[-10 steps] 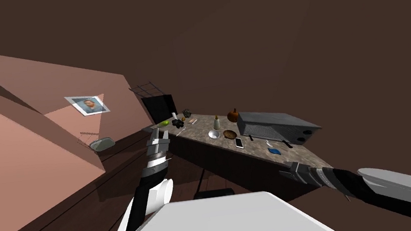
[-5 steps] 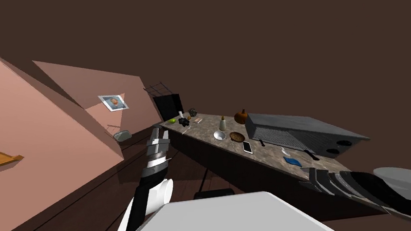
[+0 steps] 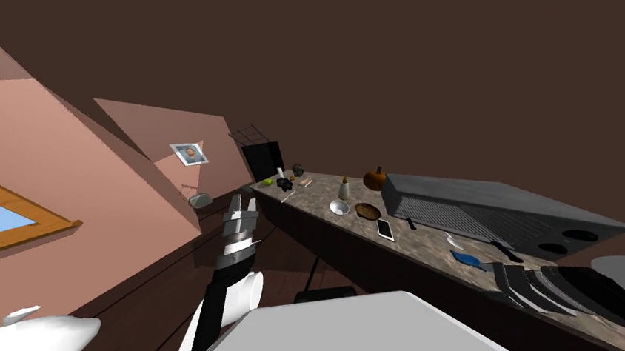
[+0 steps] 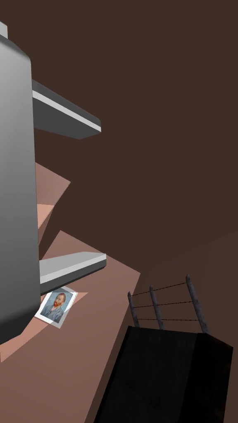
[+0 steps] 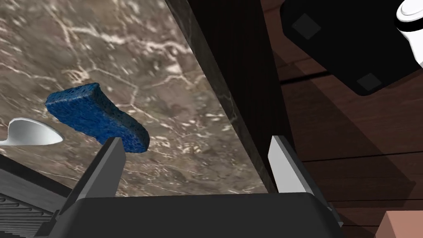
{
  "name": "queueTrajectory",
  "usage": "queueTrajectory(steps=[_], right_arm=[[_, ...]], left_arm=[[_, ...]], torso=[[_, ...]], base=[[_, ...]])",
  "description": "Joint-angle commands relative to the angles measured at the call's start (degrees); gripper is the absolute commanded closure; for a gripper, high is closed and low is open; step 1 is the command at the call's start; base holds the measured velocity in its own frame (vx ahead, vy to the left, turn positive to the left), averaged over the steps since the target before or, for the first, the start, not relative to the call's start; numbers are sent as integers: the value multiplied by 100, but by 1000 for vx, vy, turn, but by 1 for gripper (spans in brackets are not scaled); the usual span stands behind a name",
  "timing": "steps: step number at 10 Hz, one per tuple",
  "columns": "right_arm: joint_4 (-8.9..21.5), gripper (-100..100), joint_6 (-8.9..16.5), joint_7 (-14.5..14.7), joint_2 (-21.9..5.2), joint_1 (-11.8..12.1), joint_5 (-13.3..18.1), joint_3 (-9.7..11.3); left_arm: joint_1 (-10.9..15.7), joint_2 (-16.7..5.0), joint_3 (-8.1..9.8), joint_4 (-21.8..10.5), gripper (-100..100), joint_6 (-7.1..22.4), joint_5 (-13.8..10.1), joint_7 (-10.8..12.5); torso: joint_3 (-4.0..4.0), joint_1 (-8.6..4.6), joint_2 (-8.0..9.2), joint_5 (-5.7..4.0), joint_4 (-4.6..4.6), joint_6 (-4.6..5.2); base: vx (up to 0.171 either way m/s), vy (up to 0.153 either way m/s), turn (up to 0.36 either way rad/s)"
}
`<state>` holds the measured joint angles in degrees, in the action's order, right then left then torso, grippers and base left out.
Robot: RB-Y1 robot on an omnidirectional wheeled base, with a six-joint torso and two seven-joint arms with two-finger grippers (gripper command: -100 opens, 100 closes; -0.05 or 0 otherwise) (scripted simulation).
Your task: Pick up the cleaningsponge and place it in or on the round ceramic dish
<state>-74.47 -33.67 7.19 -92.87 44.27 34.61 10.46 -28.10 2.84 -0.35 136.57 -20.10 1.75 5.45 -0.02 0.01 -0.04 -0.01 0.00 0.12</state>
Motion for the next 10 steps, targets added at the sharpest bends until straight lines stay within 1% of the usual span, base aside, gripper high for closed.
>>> queueTrajectory(steps=[1, 2, 3, 4, 6, 7, 9, 10], right_arm=[[237, -100, 15, 80, -211, 79, 160, 219], [237, -100, 15, 80, -211, 79, 160, 219], [237, -100, 15, 80, -211, 79, 160, 219], [351, -100, 7, 114, -276, 83, 236, 335], [541, -100, -5, 176, -358, 82, 368, 557], [541, -100, -5, 176, -358, 82, 368, 557], [682, -100, -14, 229, -385, 71, 472, 755], [776, -100, -19, 271, -373, 55, 548, 919]], left_arm=[[0, 0, 0, 0, 0, 0, 0, 0], [1, 0, -1, 0, 0, 0, 0, 0], [0, 0, 0, 0, 0, 0, 0, 0], [-1, 0, 0, 0, 0, 0, 0, 0], [0, 0, 0, 0, 0, 0, 0, 0], [0, 0, 0, 0, 0, 0, 0, 0], [0, 0, 0, 0, 0, 0, 0, 0], [0, 0, 0, 0, 0, 0, 0, 0]], torso=[[0, 0, 0, 0, 0, 0], [-6, -2, -11, 0, -3, -9], [-7, -7, -12, -2, -3, 0], [-2, -5, -3, -3, -1, 3], [-5, -6, -8, -1, -2, -5], [-6, -8, -10, -2, -2, 0], [-1, -4, -2, -2, 0, 1], [-2, -5, -3, -2, -1, -1]], base=[[45, -10, 327], [45, -24, 173], [22, -14, -33], [22, -6, 98], [39, -25, 222], [28, -24, 30], [23, -14, 124], [34, -31, 192]])
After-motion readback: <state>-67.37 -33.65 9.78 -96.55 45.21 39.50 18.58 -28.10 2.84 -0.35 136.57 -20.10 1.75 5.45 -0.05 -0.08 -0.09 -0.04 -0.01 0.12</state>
